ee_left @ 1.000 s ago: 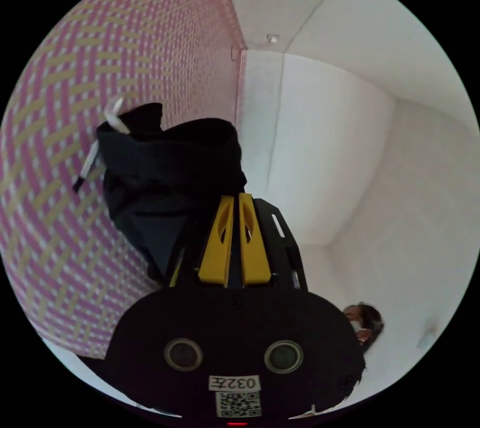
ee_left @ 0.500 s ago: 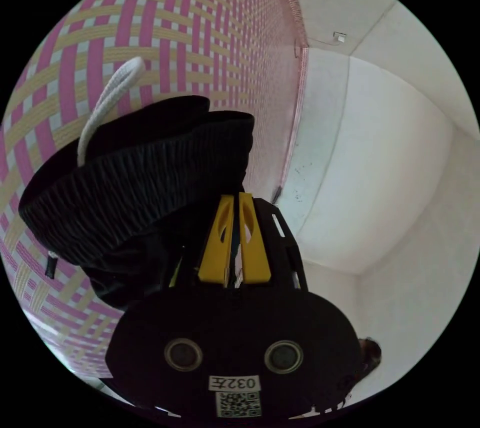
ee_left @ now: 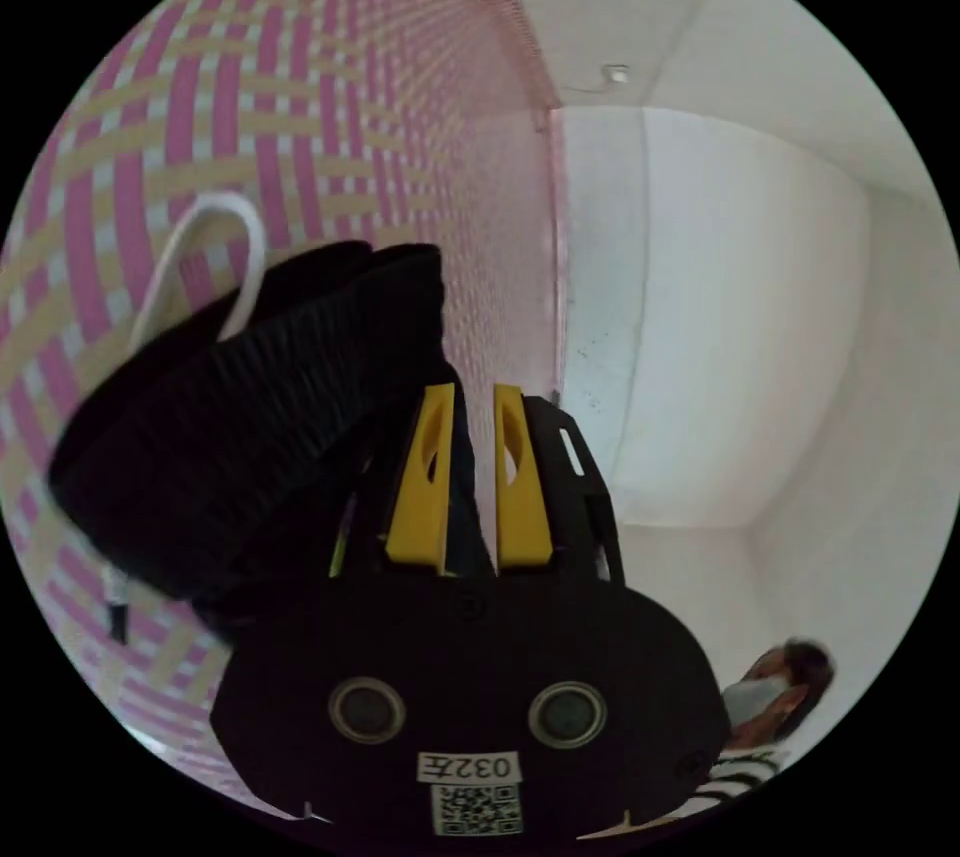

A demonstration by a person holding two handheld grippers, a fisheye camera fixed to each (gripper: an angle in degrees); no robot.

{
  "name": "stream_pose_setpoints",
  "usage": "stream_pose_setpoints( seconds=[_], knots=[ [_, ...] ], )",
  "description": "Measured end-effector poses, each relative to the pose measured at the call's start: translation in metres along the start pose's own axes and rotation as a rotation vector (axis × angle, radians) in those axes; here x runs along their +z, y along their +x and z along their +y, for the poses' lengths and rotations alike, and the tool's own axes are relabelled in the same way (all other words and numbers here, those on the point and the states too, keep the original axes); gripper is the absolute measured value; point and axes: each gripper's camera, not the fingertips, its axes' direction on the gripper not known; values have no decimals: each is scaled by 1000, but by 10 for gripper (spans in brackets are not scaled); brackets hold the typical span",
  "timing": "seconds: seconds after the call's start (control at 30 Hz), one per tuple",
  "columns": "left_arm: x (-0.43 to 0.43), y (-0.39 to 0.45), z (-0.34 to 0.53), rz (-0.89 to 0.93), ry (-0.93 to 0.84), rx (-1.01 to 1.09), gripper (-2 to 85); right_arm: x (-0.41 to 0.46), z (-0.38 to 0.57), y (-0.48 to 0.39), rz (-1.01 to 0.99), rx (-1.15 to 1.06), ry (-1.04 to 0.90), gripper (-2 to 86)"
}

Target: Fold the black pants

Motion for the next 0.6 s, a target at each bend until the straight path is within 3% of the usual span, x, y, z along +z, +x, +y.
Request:
stream_pose_setpoints(
  seconds=[0.07, 0.2, 0.43, 0.6],
  knots=[
    [-42, 8, 27, -117, 26, 88, 22, -28, 18, 14, 10, -45, 65, 53],
    [-89, -9, 80, -202, 30, 56, 33, -45, 48, 55, 13, 16, 28, 59],
    [-81, -60, 161, -77, -57, -133, 82, -26, 76, 94, -94, 165, -95, 97],
    [-74, -70, 163, 68, 36, -200, 90, -8, 64, 94, -228, 210, -106, 103]
  ],
)
